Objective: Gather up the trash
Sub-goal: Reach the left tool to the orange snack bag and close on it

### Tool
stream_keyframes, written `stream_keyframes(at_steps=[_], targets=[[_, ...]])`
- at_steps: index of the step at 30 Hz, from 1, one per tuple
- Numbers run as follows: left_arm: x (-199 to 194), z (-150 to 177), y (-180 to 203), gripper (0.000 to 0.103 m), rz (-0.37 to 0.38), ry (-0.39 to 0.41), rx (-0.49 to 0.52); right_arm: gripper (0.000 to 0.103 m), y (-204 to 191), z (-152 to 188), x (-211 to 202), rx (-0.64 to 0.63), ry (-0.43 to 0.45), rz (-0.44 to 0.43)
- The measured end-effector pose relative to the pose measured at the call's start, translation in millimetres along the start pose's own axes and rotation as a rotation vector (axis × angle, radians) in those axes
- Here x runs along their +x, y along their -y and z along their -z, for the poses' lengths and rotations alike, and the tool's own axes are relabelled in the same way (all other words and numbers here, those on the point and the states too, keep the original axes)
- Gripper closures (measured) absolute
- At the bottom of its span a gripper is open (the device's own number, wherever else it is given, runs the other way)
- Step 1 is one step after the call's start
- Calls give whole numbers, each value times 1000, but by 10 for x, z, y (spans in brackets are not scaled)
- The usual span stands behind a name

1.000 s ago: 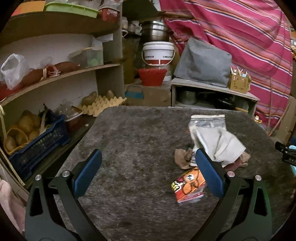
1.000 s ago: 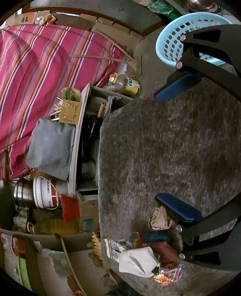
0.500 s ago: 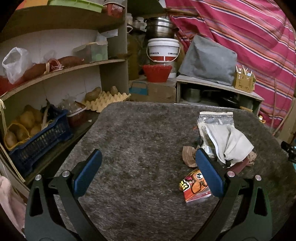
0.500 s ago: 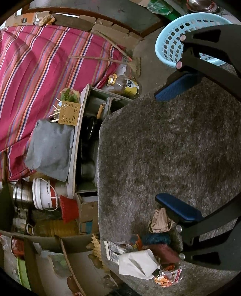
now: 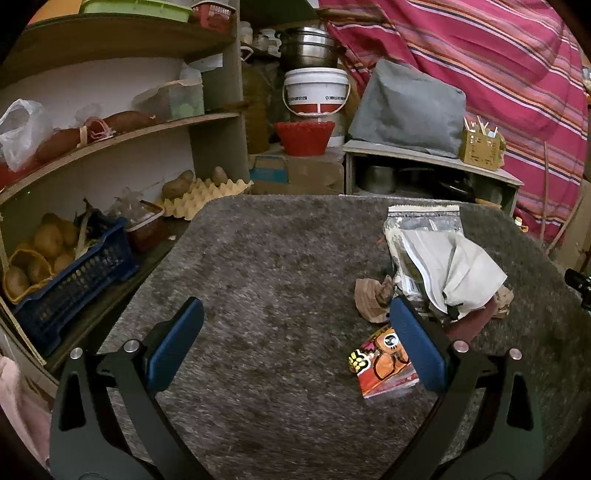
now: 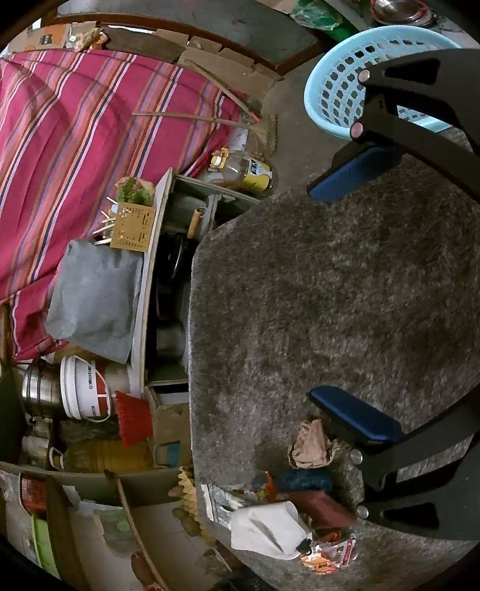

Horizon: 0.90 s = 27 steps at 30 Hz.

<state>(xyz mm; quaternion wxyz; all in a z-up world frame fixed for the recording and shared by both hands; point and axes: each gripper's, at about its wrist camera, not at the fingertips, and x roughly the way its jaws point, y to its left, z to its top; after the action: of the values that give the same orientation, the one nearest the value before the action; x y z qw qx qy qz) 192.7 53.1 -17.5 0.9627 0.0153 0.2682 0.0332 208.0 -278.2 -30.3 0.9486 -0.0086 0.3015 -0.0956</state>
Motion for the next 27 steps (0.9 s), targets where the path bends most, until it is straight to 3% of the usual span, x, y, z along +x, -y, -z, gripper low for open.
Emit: stream_keyframes(at_steps=[18, 27], targets=[[205, 140, 296, 5, 46, -60, 63, 5, -48, 10, -47, -23, 1, -9], [327, 215, 514, 6, 136, -120, 112, 5, -130, 13, -14, -44, -12, -18]])
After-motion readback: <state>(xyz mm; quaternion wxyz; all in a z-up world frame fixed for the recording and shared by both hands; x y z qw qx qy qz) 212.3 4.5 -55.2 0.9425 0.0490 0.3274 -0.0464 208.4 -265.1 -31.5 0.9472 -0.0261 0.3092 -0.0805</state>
